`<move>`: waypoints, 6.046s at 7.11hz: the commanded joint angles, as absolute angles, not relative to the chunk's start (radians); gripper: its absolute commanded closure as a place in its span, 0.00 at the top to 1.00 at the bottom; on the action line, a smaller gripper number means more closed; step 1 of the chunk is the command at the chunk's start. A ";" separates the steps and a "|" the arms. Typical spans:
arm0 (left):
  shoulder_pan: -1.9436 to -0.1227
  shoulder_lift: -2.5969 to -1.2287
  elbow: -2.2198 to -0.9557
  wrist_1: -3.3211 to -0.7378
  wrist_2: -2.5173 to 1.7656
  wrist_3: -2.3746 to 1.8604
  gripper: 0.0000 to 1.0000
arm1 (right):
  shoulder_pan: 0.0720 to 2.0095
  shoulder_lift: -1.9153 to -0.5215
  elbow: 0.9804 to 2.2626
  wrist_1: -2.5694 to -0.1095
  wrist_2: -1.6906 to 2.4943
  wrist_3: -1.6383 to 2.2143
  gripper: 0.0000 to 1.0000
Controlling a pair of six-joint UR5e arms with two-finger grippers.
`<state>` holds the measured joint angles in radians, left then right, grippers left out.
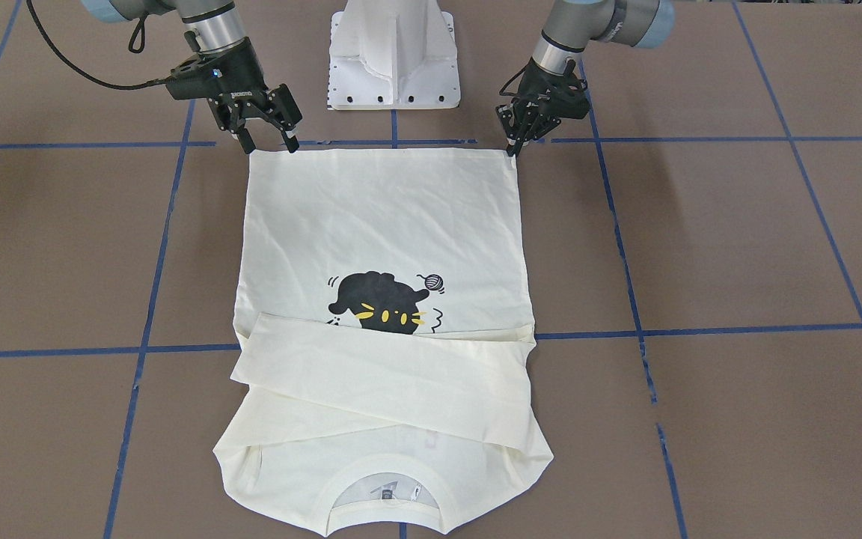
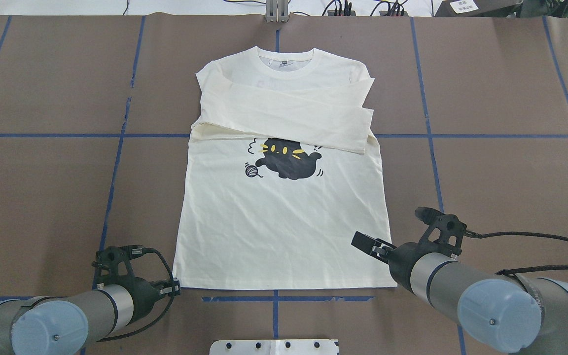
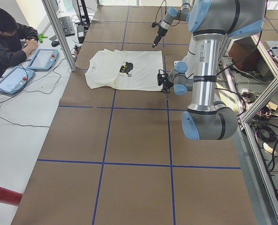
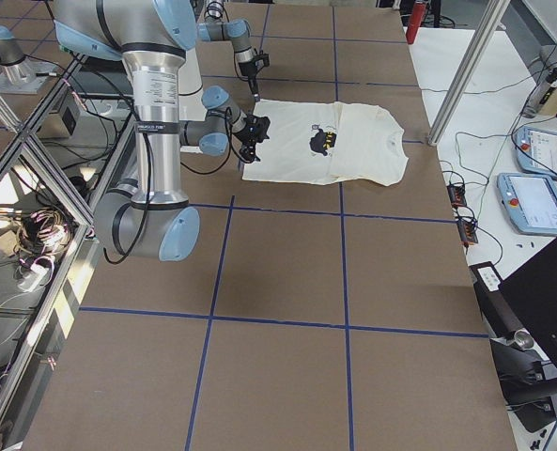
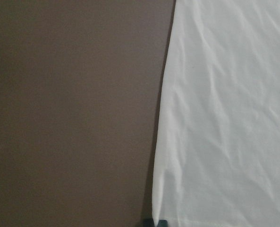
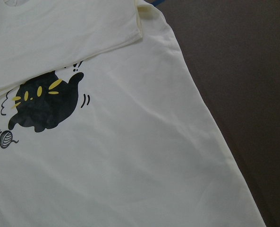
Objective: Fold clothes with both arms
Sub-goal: 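Close both grippers on the hem corners nearest the robot, then lift the hem with both grippers and fold it toward the collar, then open both grippers at the collar and raise them off the shirt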
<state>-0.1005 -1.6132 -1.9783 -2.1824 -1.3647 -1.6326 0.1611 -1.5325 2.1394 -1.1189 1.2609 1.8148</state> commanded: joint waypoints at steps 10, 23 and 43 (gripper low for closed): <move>-0.107 -1.600 -2.060 -2.187 -1.261 -1.641 0.00 | 0.025 -1.652 2.112 -1.129 1.189 2.011 0.72; -0.106 -1.579 -2.100 -2.181 -1.273 -1.638 0.00 | 0.020 -1.701 2.220 -1.173 1.192 2.002 0.00; -0.739 -2.261 -1.363 -2.024 -1.708 -1.009 0.00 | 0.756 -0.985 1.524 -1.387 1.664 1.536 0.00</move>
<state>-0.7424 -2.2463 -1.4700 -1.9428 -1.7240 -1.0130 0.7568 -0.9875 1.6227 -1.4774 1.6653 1.5366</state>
